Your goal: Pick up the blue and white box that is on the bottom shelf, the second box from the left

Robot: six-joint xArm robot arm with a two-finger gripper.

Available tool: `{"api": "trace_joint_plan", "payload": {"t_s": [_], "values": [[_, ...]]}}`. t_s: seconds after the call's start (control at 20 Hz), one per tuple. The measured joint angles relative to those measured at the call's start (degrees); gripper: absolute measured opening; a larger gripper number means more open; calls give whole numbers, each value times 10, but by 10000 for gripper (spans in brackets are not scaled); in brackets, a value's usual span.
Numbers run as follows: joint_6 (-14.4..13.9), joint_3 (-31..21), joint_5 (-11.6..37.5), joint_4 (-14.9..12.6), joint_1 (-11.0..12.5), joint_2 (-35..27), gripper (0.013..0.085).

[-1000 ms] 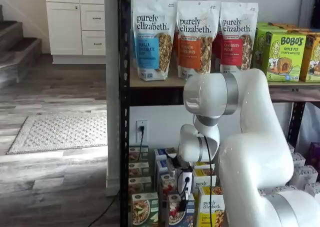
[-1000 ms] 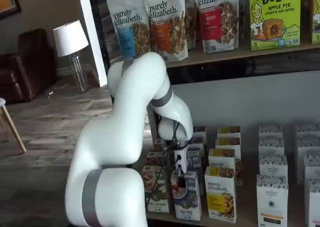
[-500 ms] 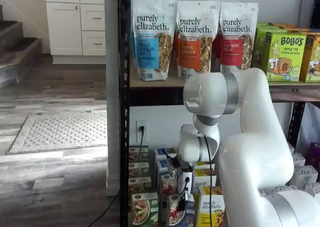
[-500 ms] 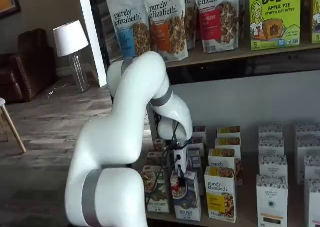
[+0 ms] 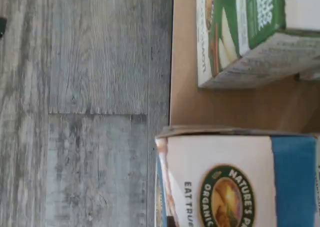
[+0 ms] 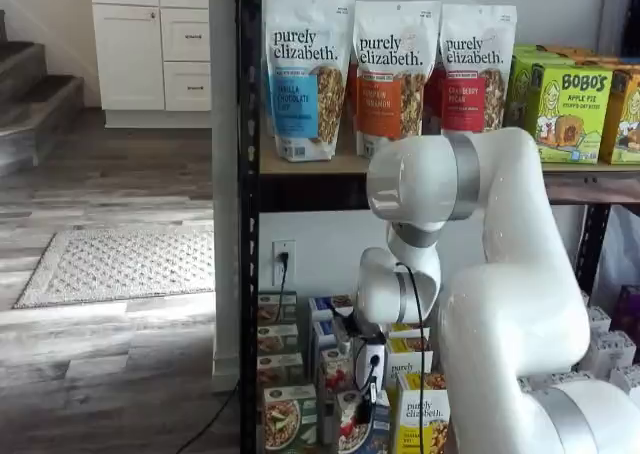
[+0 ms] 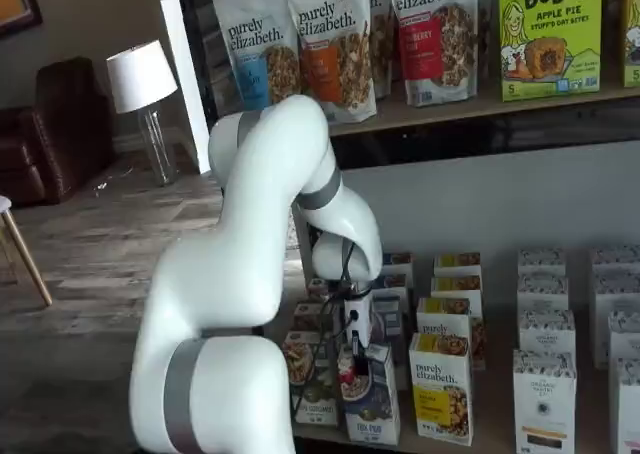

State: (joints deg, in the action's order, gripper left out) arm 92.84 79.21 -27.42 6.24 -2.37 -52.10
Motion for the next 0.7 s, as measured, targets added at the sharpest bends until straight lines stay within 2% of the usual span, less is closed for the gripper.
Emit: {"api": "trace_joint_plan", "payload": {"t_s": [0.3, 0.55, 0.7], "values": [[-3, -57, 25, 5, -9, 40, 450], [4, -119, 30, 25, -21, 93, 450], [-3, -157, 29, 25, -27, 128, 450]]}}
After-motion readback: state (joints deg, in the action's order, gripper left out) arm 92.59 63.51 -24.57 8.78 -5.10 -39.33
